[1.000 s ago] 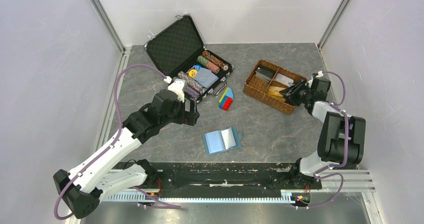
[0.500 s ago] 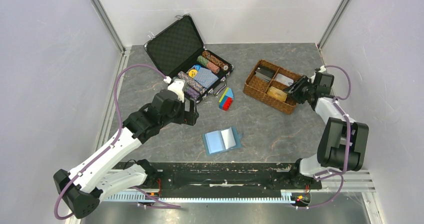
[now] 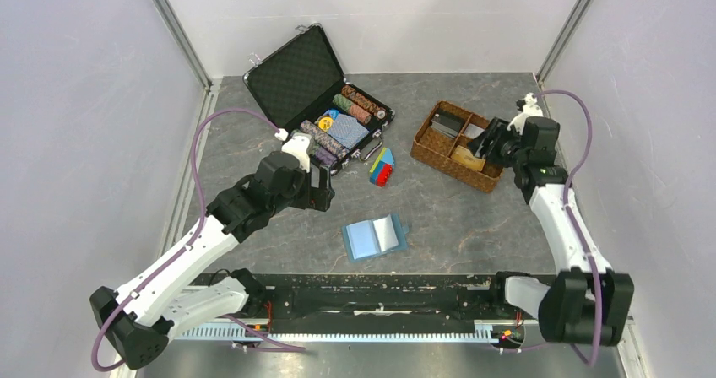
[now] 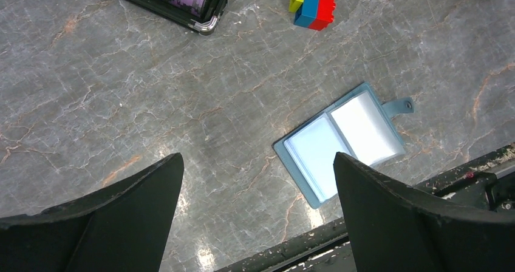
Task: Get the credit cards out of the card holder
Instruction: Reset both arms
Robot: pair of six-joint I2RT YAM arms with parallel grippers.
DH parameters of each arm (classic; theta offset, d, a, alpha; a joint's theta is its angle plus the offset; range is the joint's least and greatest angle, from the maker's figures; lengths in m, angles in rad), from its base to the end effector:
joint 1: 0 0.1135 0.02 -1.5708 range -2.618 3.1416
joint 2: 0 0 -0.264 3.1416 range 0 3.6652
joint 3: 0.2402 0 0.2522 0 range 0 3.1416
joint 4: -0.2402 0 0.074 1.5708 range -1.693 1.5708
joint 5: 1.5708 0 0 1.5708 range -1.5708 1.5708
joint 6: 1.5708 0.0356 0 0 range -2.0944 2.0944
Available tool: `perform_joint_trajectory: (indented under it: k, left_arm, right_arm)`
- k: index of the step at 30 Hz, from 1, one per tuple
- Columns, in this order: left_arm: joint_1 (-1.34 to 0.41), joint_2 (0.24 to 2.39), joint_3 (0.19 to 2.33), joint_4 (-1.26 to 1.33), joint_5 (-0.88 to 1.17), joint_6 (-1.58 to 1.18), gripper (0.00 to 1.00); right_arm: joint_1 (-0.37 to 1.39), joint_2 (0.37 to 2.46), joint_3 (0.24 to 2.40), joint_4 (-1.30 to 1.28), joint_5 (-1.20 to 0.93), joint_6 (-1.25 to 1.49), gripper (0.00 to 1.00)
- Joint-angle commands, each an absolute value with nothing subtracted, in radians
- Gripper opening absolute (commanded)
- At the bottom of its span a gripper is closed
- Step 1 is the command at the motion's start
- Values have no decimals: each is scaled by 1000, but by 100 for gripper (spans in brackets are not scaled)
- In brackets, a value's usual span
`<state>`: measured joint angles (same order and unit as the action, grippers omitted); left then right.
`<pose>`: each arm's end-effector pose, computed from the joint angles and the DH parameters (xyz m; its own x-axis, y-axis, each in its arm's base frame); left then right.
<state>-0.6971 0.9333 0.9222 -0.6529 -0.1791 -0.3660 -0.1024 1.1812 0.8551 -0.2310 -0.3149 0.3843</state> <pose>0.1531 -0.1199 0.3157 -0.6288 0.0672 -0.7747 0.3204 0.9302 -0.1793 0.2623 -0.0159 0.2791 -0.5492 0.4148 -0.7255 0.0449 0.8815 0.4700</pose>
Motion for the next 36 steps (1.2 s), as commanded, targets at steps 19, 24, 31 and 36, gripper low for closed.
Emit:
perform_joint_trajectory:
  k: [19, 24, 31, 36]
  left_arm:
    - [-694, 667, 846, -529, -69, -533, 100]
    - [-693, 610, 802, -523, -64, -556, 100]
    - [-695, 568, 773, -519, -76, -554, 100]
    - [-693, 562, 770, -528, -78, -544, 100]
  right_arm:
    - [121, 467, 604, -358, -364, 219, 98]
    - [121, 446, 577, -381, -396, 261, 98]
    - [121, 437, 595, -369, -350, 255, 98]
    - [121, 460, 648, -382, -342, 240, 98]
